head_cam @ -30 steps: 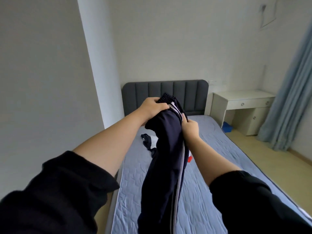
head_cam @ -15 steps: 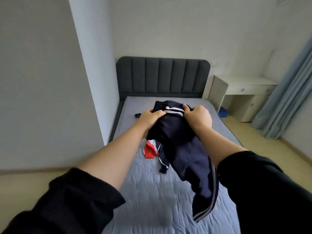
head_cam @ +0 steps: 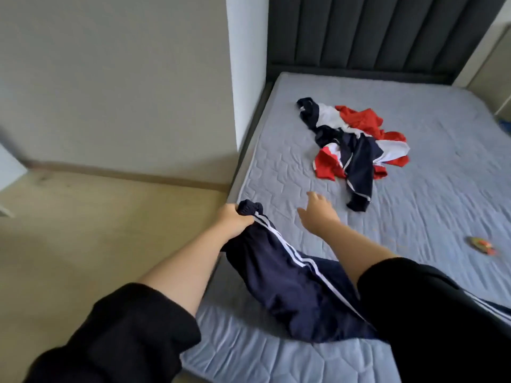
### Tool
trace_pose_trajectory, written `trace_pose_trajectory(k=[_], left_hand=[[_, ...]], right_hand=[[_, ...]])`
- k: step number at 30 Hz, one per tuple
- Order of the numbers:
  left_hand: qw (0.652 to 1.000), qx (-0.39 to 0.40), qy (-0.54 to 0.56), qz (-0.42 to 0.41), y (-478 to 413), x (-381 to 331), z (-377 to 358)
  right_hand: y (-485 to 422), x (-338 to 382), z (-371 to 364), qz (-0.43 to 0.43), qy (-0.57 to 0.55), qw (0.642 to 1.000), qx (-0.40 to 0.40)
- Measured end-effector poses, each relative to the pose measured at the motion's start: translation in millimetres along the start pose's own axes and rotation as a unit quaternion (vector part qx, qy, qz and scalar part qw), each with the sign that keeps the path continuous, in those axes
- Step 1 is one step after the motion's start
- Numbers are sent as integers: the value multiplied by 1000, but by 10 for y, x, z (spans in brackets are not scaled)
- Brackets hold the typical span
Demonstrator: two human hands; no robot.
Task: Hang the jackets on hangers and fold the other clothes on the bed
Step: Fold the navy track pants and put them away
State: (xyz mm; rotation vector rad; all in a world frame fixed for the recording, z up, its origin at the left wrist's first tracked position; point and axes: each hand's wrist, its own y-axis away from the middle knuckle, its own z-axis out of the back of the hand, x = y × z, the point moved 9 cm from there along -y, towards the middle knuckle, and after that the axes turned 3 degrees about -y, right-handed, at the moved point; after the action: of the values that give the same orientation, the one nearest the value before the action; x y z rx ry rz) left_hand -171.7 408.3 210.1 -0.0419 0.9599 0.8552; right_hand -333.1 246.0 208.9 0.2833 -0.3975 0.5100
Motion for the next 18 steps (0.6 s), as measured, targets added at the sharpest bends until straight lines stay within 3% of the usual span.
trace_pose_trajectory(k=[4,7,9,14,18], left_hand=[[997,-21,-71,8,-365,1008,-560],[991,-76,-112,12,-594,1533,-804],[993,-86,-77,28,-675,1817,-937],[977,-75,162,115,-762,2427,-833],[991,-69,69,93,-807,2596,-261]], right_hand=[[15,-343,-1470,21,35,996,80],[99,-525,-2269,41,86,992,81],[179,-650,-2642,52,130,988,68],[343,-725,-2812,49,146,988,-25],[392,-425,-2819,57,108,992,-33]])
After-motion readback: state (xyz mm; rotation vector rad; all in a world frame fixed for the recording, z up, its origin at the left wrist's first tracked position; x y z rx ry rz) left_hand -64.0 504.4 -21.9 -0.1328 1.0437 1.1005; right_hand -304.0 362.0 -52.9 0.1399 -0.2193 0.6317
